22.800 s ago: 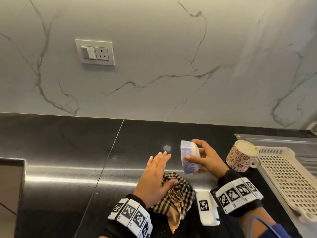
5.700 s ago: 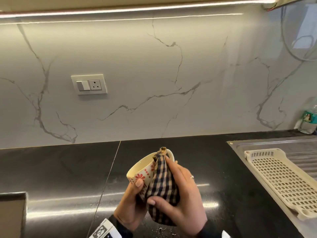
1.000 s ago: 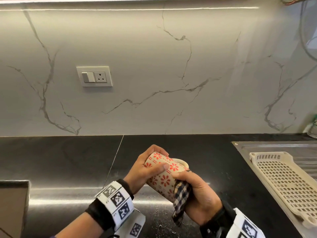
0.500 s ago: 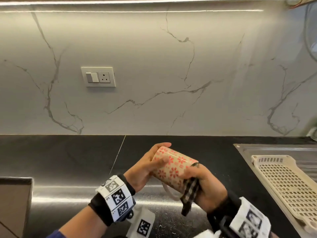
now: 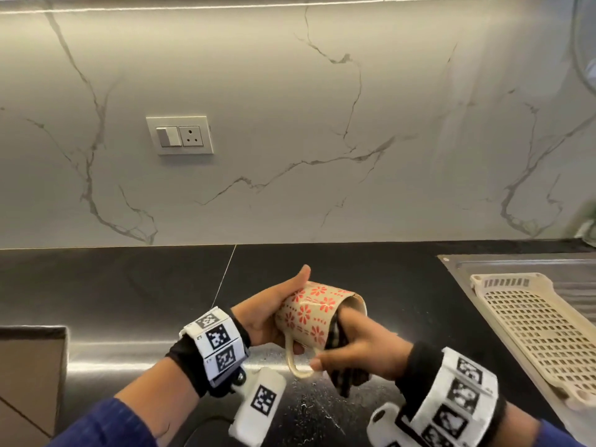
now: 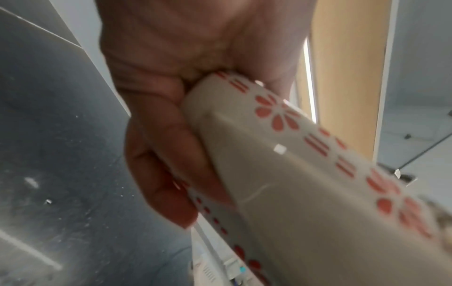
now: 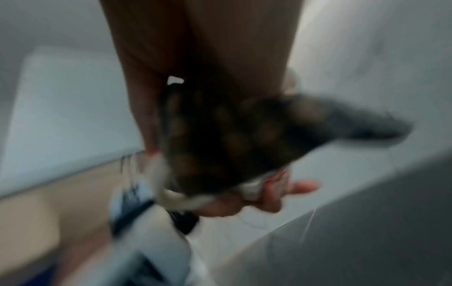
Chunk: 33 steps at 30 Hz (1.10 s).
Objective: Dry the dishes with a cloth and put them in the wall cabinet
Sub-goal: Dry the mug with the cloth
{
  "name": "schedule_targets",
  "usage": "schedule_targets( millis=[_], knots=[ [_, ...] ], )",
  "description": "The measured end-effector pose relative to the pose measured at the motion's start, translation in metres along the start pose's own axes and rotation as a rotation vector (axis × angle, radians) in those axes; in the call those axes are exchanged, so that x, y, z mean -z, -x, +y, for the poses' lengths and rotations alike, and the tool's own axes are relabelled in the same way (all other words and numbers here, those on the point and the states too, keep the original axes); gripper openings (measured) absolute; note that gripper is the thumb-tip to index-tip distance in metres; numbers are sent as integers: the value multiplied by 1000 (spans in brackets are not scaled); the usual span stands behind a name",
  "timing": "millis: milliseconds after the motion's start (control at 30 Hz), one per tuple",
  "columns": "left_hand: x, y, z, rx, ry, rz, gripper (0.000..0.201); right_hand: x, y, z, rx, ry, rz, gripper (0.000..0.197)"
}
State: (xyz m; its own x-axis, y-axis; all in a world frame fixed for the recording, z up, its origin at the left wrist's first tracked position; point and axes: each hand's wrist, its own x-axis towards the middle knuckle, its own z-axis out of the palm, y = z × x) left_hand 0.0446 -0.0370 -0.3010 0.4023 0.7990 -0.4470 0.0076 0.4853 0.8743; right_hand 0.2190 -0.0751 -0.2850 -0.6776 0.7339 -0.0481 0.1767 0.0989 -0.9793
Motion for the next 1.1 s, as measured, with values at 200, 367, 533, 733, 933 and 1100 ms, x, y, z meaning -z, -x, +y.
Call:
schedule_targets(
  millis=[200, 367, 533, 733, 933, 1100],
  knots=[
    [-1, -3, -14, -329, 292, -165, 82, 5, -4, -10, 150, -850, -37, 65],
    [1, -9, -10, -209, 410, -65, 62, -15, -8, -31, 66, 54, 55, 63],
    [8, 0, -5, -123, 291, -23, 64, -20, -7, -27, 45, 1056, 36, 64],
    [-1, -2, -20, -389, 377, -50, 100, -10, -12, -33, 15, -311, 210, 48],
    [6, 1, -20, -310, 371, -3, 77, -24, -12, -20, 46, 1057, -9, 68],
    [4, 6, -25, -261, 337, 93, 59, -21, -7, -8, 267, 1535, 96, 60]
  ],
)
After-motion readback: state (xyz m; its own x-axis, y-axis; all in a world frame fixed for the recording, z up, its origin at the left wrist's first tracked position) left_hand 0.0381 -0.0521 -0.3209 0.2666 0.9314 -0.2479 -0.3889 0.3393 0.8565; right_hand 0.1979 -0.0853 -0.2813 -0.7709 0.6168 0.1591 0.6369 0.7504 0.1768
